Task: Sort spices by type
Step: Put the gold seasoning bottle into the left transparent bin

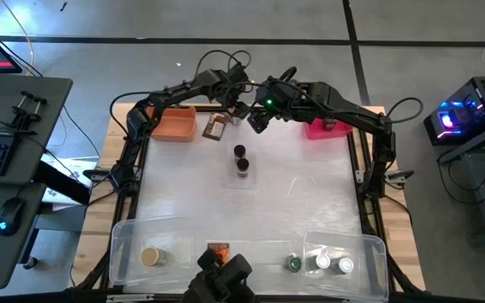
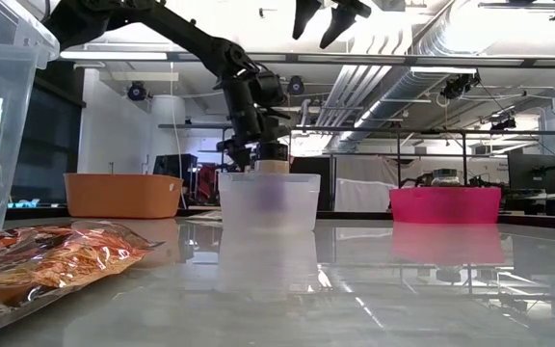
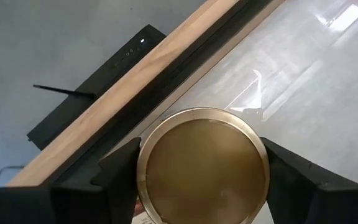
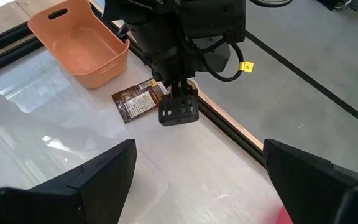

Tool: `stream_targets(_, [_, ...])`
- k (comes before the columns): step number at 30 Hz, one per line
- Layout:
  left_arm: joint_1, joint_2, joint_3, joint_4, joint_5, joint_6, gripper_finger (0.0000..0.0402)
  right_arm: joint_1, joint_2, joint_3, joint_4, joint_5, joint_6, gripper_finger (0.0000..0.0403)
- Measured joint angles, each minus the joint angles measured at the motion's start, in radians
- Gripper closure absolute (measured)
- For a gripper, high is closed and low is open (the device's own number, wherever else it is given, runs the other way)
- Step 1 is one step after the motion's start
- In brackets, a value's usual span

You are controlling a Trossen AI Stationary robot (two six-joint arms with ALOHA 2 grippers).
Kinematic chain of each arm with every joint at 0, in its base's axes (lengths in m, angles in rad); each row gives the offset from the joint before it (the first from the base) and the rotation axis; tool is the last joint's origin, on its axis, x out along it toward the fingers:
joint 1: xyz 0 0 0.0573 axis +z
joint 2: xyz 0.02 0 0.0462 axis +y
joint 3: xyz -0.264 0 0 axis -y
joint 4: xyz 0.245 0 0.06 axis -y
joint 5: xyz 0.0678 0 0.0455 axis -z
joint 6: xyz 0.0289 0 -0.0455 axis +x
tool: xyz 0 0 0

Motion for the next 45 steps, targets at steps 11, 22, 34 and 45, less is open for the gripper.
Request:
stream_targets(11, [0.001, -0.144, 0.097, -0.05, 0.023, 0.069, 0.0158, 0.0, -0.017, 0.0, -0.054, 0.123, -0.066, 0.0057])
stream_targets(22, [-0.102, -0.439, -0.057, -0.121, 0.14, 0.024, 0.0158, 0.0, -0.15, 0.001, -0.284, 0.207, 0.154, 0.0057])
stream_targets(34, [-0.793, -0.919, -0.352, -0.084, -0.224, -0.503, 0.0158, 0.03, -0.187, 0.001, -0.297, 0.124, 0.023, 0.0057])
stream_targets(45, [-1.29, -0.913, -0.347, -0.066, -0.354, -0.592, 0.0158, 0.124, -0.187, 0.001, -0.24, 0.026, 0.073, 0.0057])
